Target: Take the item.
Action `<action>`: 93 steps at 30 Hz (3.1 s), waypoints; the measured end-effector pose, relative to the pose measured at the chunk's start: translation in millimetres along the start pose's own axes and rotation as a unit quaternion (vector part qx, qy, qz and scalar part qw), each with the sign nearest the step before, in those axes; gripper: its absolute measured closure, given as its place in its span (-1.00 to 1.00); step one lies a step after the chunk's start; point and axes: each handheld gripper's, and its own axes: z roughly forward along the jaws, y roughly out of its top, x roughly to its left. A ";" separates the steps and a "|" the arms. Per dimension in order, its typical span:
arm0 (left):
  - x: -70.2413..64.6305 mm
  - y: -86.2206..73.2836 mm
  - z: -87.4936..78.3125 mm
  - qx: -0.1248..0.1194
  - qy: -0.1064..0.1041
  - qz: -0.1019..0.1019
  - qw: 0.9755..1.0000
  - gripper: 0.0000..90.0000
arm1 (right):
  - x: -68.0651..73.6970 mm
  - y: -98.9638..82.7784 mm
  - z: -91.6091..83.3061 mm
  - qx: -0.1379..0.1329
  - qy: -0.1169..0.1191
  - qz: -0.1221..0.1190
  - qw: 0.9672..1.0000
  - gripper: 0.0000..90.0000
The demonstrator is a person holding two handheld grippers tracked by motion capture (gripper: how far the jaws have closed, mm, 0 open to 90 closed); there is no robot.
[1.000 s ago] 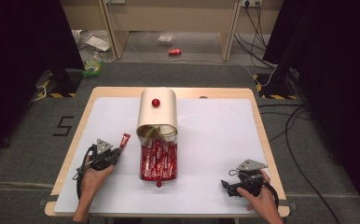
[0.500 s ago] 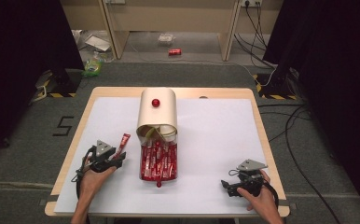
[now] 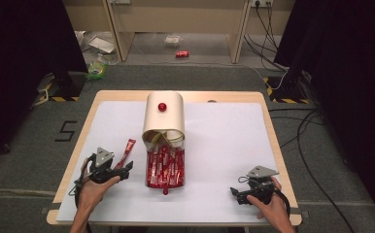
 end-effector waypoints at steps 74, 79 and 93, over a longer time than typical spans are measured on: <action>-44.5 -38.5 -62.3 -0.092 -0.055 0.046 0.993 -0.67 | 0.2 0.0 0.0 0.000 0.000 0.000 1.000 -0.99; -49.8 -41.6 -61.1 -0.091 -0.063 0.048 0.993 -0.67 | 0.1 0.0 0.0 0.001 0.000 0.001 1.000 -0.99; -61.0 -53.9 -55.0 -0.082 -0.076 0.056 0.992 -0.67 | -0.1 0.0 0.0 0.000 0.000 0.000 1.000 -0.99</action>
